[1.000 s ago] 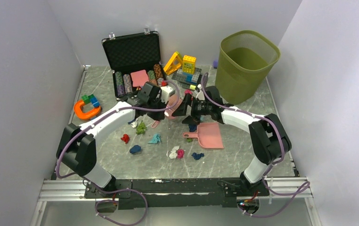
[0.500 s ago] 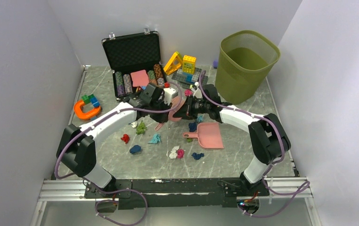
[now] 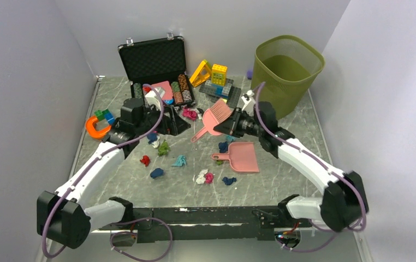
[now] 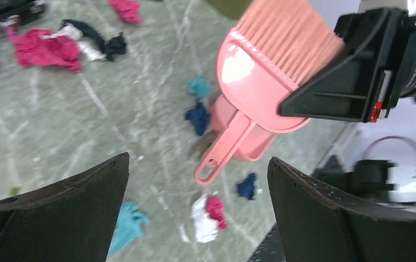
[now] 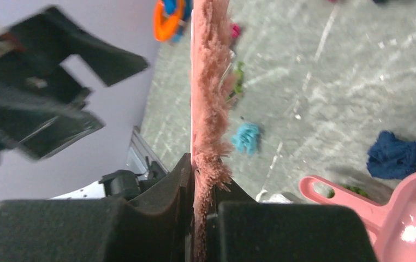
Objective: Sweep away the paper scraps from the table
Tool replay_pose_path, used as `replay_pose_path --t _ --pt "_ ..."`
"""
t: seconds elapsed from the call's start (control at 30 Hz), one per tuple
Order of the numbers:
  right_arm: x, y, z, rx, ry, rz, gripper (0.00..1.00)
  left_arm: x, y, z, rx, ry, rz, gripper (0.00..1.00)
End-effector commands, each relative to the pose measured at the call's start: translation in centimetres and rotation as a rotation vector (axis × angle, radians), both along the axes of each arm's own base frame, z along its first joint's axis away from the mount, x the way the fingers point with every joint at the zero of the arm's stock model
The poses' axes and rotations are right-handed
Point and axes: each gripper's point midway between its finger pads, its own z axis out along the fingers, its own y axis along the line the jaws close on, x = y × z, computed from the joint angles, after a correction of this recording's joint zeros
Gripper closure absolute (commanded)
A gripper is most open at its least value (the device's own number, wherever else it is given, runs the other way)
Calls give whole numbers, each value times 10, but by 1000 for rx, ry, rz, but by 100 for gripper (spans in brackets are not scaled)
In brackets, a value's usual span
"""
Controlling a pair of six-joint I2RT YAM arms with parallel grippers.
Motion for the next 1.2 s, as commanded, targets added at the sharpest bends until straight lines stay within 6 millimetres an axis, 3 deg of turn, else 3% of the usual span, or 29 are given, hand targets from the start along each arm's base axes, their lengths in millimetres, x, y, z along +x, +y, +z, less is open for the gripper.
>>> replay_pose_path --t 0.0,0.2,0.33,0.53,0.83,1.17 --pt "-3 -9 73 147 -286 -43 100 -15 -23 54 -348 -12 -115 3" --pt "-17 -15 122 311 -427 -69 100 -23 -35 87 -618 -12 -197 14" --pt "-15 -15 136 361 -446 -87 100 -29 -34 109 -772 -65 -229 18" --pt "-16 -22 156 454 -500 -128 100 -33 -47 119 -816 -96 -242 20" --pt "-17 -18 159 510 -513 -114 100 -35 -58 129 -860 -110 -242 29" --pt "-19 -16 142 498 -499 -113 100 -29 -59 133 -895 -92 -169 35"
